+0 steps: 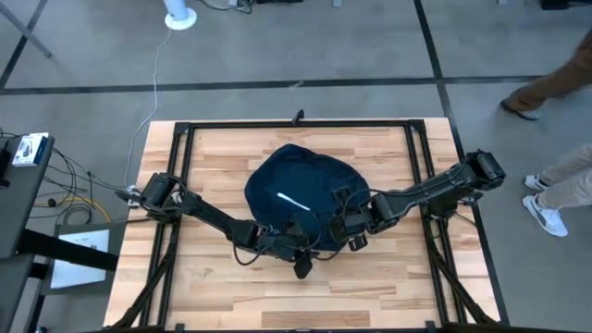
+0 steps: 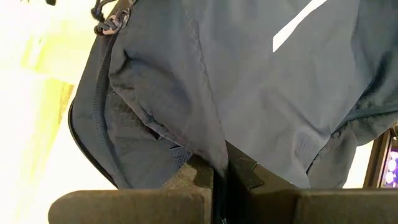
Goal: Unpack backpack
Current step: Open the blue backpack
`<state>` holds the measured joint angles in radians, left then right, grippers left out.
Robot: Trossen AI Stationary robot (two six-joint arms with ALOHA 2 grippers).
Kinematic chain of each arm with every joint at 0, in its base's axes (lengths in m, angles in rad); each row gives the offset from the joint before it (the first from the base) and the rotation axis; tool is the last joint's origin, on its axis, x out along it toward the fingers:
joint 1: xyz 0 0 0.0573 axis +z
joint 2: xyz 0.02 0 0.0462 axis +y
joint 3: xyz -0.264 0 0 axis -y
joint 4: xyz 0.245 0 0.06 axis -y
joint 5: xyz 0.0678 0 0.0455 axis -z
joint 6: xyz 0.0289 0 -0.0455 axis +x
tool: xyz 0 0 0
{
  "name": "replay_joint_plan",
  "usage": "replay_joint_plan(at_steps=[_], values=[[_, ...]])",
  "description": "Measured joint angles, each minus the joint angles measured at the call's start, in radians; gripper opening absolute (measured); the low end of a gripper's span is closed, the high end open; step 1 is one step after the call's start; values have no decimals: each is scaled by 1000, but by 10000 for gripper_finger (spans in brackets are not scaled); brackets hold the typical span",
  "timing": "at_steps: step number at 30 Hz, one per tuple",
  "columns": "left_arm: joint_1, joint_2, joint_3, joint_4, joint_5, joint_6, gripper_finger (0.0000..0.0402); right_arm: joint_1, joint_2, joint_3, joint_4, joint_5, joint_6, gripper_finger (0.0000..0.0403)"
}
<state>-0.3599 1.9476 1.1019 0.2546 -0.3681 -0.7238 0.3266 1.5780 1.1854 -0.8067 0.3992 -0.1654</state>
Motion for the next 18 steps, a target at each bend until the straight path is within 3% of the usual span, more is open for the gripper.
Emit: replay_joint_plan(at_steps=[4, 11, 18], values=[[2, 0, 0, -4, -10, 4, 180, 0, 0, 0, 0, 0, 5, 0], [-1, 0, 0, -8, -6, 44, 22, 0, 0, 0, 0, 0, 5, 0], [-11, -33, 0, -26, 17, 63, 2, 0, 0, 0, 1, 0, 8, 0]])
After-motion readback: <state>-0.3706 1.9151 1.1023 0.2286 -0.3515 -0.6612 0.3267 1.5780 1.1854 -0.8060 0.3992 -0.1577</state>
